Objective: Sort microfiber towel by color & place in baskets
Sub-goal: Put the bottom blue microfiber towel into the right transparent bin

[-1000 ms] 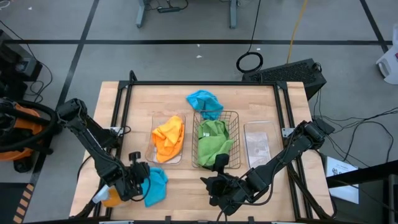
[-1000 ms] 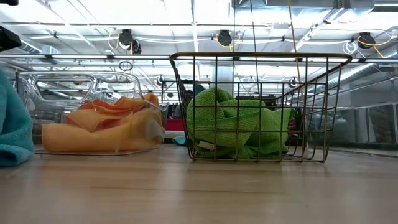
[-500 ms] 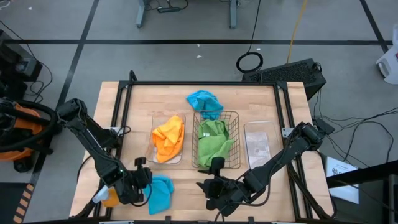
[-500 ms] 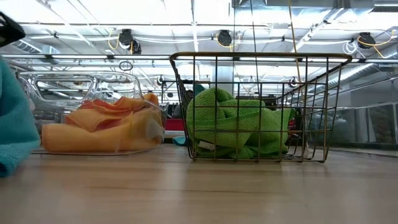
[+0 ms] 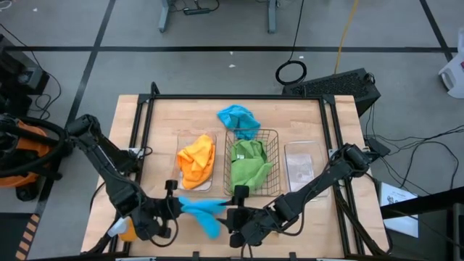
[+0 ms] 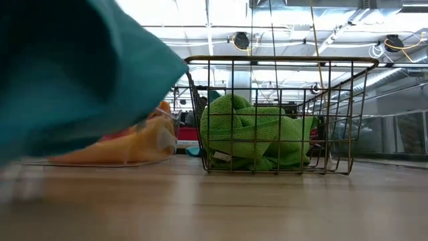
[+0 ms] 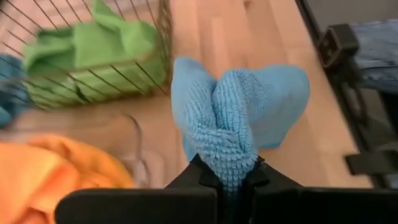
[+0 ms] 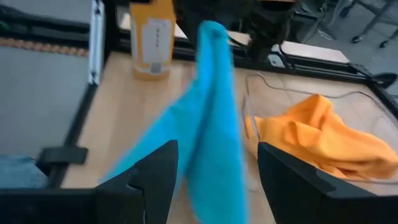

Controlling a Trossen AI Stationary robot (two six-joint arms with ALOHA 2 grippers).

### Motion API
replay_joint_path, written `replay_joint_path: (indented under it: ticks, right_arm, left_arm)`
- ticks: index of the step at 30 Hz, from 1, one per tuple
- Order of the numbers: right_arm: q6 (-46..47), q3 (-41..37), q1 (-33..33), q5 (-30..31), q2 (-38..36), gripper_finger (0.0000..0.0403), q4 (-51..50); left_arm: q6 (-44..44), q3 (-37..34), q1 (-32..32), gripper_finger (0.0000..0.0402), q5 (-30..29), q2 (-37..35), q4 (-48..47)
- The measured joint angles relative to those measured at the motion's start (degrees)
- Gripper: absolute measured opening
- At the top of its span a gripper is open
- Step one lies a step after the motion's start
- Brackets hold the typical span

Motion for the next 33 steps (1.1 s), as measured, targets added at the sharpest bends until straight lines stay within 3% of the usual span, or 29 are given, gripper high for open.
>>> replay_joint_path:
  ticks: [10, 16, 24, 28, 33]
  right_arm:
    - [1.86, 0.00, -1.74, -1.53, 0.36, 0.0220, 0.95]
    - [2.59, 0.00, -3.20, -1.39, 0.83, 0.0275, 1.09]
    - [3.34, 0.00, -5.17, -1.64, 1.07, 0.0340, 0.47]
    - [3.38, 0.00, -6.33, -4.73, 2.53, 0.0335, 0.87]
    - [4.46, -0.01, -7.63, -9.01, 4.78, 0.0288, 0.49]
  left_arm:
    - [11.95, 1.30, 6.79, 0.0011, -1.90, 0.02, 3.63]
    - [18.78, 1.30, 9.27, 0.0011, 0.55, 0.02, 9.29]
    - [21.49, 1.30, 11.08, 0.0011, 1.64, 0.02, 11.41]
    - [23.93, 1.30, 11.41, 0.0011, 1.72, 0.02, 14.03]
    - [26.60, 1.30, 11.46, 0.0011, 1.69, 0.02, 16.68]
